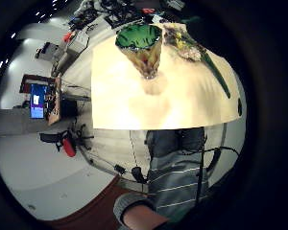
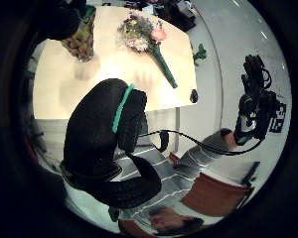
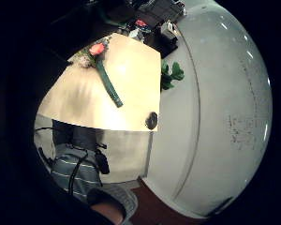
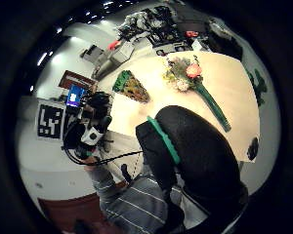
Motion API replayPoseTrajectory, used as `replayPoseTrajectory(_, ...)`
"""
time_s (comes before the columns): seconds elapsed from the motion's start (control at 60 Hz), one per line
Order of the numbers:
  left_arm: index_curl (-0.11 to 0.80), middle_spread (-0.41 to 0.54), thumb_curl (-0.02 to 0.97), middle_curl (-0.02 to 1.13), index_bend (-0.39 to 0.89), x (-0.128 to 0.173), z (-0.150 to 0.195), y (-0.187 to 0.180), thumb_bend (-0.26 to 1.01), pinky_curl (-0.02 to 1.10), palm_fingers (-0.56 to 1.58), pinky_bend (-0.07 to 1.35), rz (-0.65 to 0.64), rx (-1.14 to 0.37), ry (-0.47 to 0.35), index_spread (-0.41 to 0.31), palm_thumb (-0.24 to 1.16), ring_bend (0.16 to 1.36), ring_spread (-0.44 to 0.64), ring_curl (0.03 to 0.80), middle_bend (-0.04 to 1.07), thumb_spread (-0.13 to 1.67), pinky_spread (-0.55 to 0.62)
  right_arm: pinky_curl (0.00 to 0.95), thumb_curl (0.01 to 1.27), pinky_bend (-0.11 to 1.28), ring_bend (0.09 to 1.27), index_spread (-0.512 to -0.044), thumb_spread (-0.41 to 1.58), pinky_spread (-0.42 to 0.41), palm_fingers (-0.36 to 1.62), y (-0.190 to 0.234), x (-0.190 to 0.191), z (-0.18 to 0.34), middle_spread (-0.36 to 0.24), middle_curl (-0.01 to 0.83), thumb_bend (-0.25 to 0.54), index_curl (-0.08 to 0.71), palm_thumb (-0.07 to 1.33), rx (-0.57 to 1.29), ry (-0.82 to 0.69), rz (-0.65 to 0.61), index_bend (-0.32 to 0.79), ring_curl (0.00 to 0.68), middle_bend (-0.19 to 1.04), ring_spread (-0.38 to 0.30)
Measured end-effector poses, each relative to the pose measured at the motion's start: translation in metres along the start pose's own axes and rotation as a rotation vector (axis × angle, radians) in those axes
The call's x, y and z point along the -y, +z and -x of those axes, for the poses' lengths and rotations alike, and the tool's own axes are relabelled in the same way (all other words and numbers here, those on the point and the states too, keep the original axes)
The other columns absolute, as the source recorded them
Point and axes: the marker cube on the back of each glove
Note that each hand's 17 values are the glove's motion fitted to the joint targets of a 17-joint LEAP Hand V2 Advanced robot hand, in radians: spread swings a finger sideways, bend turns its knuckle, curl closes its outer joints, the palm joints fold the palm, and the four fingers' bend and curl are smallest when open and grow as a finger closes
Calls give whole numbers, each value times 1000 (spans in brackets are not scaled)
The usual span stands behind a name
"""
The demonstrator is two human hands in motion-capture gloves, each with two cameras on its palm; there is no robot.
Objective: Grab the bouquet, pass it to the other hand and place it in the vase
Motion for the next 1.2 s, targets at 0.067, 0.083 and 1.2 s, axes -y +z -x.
replayPoseTrajectory(0.067, 166, -19, 64, 156, 437, 8, 2, 0, 102, 82, 632, 157, -24, -15, 0, -84, 183, 342, 59, 118, 297, 643, 142, 180, 63, 571, 352, -274, 646, 194, 273, 0, 1, -1, -32, 79, 179, 31, 288, -6, 0, 4, 73, 101, 192, 40)
replayPoseTrajectory(0.083, 181, -21, 72, 173, 440, 7, 2, -2, 101, 92, 625, 155, -30, -18, -3, -90, 186, 344, 63, 132, 296, 697, 151, 194, 66, 582, 360, -291, 705, 208, 259, 0, 2, -2, -34, 88, 177, 39, 290, -6, -2, 1, 80, 114, 194, 43)
replayPoseTrajectory(1.2, 384, 3, 268, 394, 142, 12, -16, 26, -18, 239, 490, 187, -80, -44, 14, -85, 245, 363, 110, 311, 188, 1186, 208, 343, 219, 650, 493, -418, 1246, 283, 192, 31, 21, -43, -127, 331, -15, 154, 355, -21, 109, -1, 106, 281, 208, 17)
